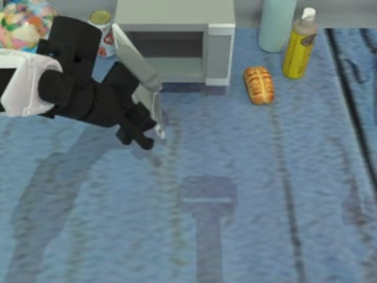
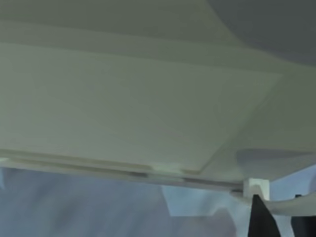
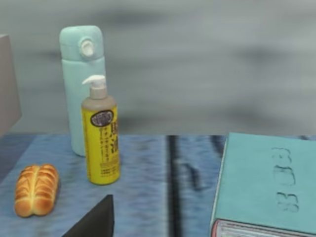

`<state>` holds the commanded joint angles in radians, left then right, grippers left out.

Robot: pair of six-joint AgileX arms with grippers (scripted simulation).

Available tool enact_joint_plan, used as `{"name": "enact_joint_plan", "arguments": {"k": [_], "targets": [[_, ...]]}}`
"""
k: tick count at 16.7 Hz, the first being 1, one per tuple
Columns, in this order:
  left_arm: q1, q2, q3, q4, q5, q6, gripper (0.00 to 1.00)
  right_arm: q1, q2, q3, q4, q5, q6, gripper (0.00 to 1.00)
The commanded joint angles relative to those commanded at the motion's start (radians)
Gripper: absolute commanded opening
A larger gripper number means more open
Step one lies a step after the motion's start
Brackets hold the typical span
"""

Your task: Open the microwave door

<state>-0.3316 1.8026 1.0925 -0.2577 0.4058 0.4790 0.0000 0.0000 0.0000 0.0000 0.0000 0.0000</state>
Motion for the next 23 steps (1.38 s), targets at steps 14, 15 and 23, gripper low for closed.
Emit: {"name": "enact_joint_plan", "arguments": {"k": [14,15,23], "targets": [[0.038,0.001,0.007,-0.047,0.058,0.096,0.0,0.0,0.0,0.0,0.0,0.0,0.0,1.0],[0.038,0.001,0.007,-0.047,0.058,0.096,0.0,0.0,0.0,0.0,0.0,0.0,0.0,1.0],[0.038,0.001,0.007,-0.047,0.058,0.096,0.0,0.0,0.0,0.0,0.0,0.0,0.0,1.0]]}}
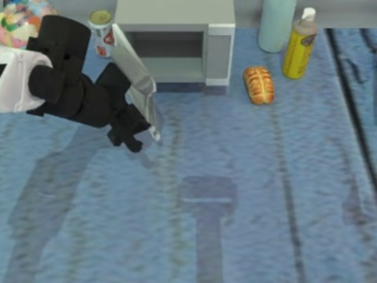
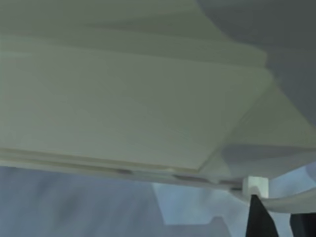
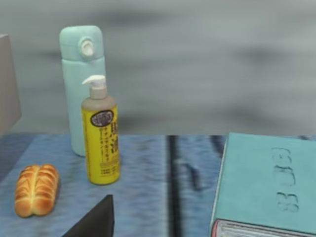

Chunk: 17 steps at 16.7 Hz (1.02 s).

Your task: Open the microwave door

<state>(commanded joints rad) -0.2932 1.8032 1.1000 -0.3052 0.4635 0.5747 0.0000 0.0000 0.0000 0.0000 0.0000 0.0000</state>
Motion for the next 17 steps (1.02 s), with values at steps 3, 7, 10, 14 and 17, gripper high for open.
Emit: {"name": "enact_joint_plan", "arguments": {"k": [3,7,10,14,17], "targets": [[0.0,0.0,0.0,0.0,0.0,0.0,0.0,0.0,0.0,0.0,0.0,0.0,0.0,1.0],[0.0,0.0,0.0,0.0,0.0,0.0,0.0,0.0,0.0,0.0,0.0,0.0,0.0,1.0],[0.0,0.0,0.0,0.0,0.0,0.0,0.0,0.0,0.0,0.0,0.0,0.0,0.0,1.0],[-0.005,-0.001,-0.004,-0.001,0.005,-0.003,0.0,0.0,0.0,0.0,0.0,0.0,0.0,1.0],[0.005,0.003,-0.001,-0.016,0.016,0.021,0.0,0.0,0.0,0.0,0.0,0.0,0.0,1.0]]}}
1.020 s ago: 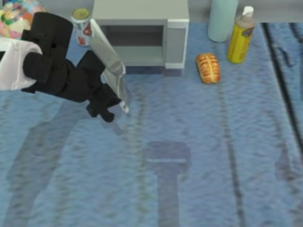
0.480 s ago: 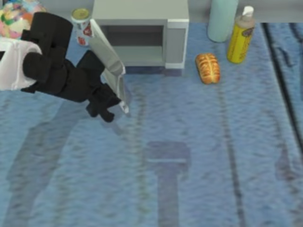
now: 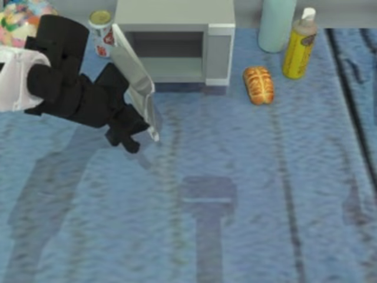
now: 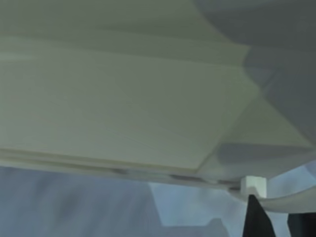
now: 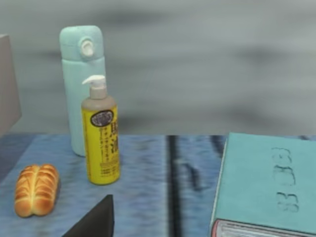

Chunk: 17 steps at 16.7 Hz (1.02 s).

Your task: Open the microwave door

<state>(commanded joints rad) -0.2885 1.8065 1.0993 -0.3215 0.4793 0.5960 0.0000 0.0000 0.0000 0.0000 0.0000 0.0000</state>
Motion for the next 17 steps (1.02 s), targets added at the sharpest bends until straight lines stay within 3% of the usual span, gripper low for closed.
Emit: {"name": "enact_joint_plan", "arguments": {"k": [6,17], "targets": [[0.033,0.003,0.017,-0.039,0.037,0.077,0.0,0.0,0.0,0.0,0.0,0.0,0.0,1.0],[0.034,0.004,0.017,-0.04,0.038,0.079,0.0,0.0,0.0,0.0,0.0,0.0,0.0,1.0]]}}
